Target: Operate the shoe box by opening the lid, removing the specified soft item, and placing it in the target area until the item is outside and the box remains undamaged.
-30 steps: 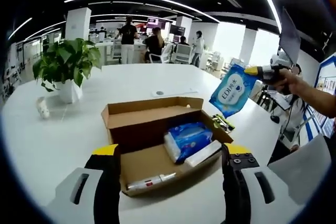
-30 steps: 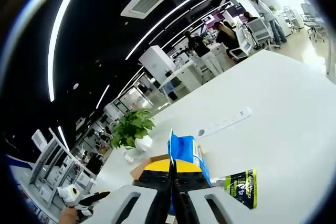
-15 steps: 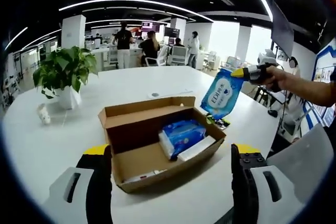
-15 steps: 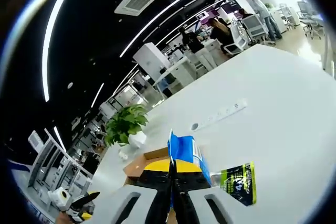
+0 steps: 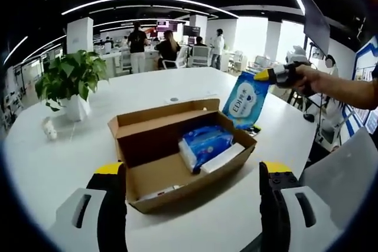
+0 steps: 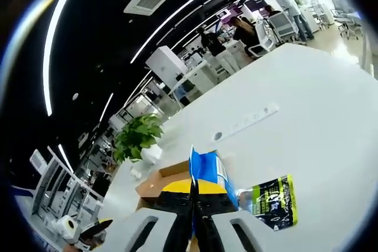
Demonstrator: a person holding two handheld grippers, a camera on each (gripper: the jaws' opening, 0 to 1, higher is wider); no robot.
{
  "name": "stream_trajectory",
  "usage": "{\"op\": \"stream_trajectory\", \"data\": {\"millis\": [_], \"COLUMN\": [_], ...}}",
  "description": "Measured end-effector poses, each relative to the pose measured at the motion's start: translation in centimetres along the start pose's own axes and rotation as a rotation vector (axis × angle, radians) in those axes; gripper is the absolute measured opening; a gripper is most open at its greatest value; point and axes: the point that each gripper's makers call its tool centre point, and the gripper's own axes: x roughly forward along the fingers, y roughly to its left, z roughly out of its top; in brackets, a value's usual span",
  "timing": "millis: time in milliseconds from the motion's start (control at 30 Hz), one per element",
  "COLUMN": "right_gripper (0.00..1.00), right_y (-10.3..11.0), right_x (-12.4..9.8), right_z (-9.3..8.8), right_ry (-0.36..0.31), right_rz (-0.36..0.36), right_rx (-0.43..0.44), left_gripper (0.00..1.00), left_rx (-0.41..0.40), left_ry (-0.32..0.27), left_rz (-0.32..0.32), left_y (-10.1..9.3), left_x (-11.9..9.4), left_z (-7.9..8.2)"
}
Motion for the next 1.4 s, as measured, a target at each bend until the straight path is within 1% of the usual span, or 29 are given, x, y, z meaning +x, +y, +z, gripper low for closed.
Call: {"op": "stream_trajectory", "data": {"millis": [133, 200, 367, 500, 633, 1167, 1267, 1400], "right_gripper": [0.0, 0.0, 0.0, 0.0, 0.0, 0.0, 0.0, 0.0], "right_y": [-0.1, -0.3, -1.0, -2.0, -3.1, -7.0, -8.0, -9.3], "right_x": [0.4, 0.6, 1.1, 1.3, 1.1, 0.7, 0.7, 0.8], "right_z": [-0.4, -0.7, -1.2, -1.7, -1.8, -1.2, -1.2, -1.6], "right_ry": [0.001, 0.006, 0.006, 0.014, 0.005, -0.012, -0.005, 0.027], "right_rz": [-0.004, -0.006, -0.013, -0.031, -0.045, -0.128, -0.151, -0.167], "right_rx": [0.013, 0.039, 0.068, 0.077, 0.098, 0.069, 0.052, 0.03], "left_gripper": [0.96, 0.96, 0.96, 0.95, 0.95, 0.94, 0.94, 0.94], "left_rx": [-0.002, -0.005, -0.01, -0.013, -0.015, -0.023, -0.024, -0.026], "left_ry": [-0.004, -0.004, -0.001, -0.001, 0.003, 0.023, 0.022, 0.03], "left_rz": [-0.003, -0.005, -0.008, -0.009, -0.01, -0.011, -0.011, -0.013], "left_y": [0.0, -0.1, 0.0, 0.0, 0.0, 0.2, 0.1, 0.1], "left_x": [0.1, 0.1, 0.1, 0.1, 0.0, 0.1, 0.1, 0.1], "left_z": [0.0, 0.0, -0.2, -0.3, -0.5, -1.2, -1.2, -1.4]}}
